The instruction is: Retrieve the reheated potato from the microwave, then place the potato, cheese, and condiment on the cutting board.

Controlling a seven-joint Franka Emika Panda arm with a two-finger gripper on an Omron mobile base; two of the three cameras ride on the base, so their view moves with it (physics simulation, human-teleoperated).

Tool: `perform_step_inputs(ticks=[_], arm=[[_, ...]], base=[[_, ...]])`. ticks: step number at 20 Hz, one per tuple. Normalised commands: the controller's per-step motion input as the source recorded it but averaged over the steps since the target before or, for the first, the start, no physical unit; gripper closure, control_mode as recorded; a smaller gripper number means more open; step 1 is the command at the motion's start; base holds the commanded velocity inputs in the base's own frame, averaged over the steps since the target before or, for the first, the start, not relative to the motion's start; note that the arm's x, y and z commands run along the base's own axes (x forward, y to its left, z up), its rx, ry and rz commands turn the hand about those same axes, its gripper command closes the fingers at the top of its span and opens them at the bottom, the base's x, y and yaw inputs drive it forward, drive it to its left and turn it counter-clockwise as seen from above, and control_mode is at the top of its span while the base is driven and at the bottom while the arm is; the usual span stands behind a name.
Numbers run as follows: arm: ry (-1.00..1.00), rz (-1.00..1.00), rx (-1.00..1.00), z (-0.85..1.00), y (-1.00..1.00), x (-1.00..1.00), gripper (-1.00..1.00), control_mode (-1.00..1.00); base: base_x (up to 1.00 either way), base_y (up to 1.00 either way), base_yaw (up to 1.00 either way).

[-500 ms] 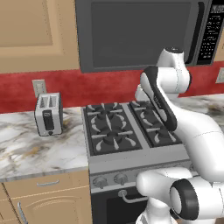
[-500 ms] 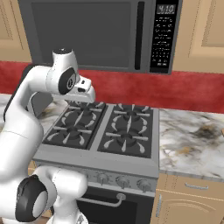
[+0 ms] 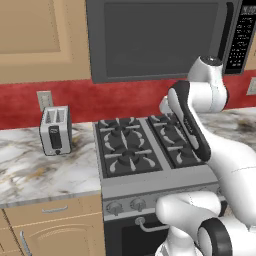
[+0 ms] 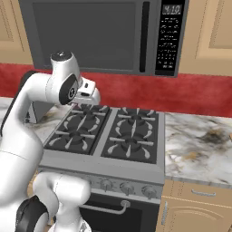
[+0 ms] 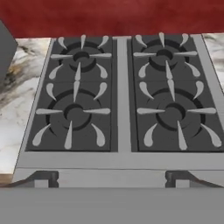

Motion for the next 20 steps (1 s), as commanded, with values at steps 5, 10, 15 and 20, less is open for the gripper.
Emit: perform_step_inputs(ticks=[5, 10, 15, 20], arm=[[-0.21, -0.02, 0.0, 0.36, -0.47, -0.1, -1.0, -1.0], [-0.16, -0.05, -0.01, 0.47, -0.63, 0.0, -1.0, -1.0], [-0.07, -0.07, -0.01, 0.38, -0.62, 0.0, -1.0, -1.0], [-0.02, -0.07, 0.0, 0.31, -0.56, 0.0, -1.0, -1.0]], base=[[0.0, 0.0, 0.0], [0.0, 0.0, 0.0], [0.0, 0.0, 0.0], [0.0, 0.0, 0.0]])
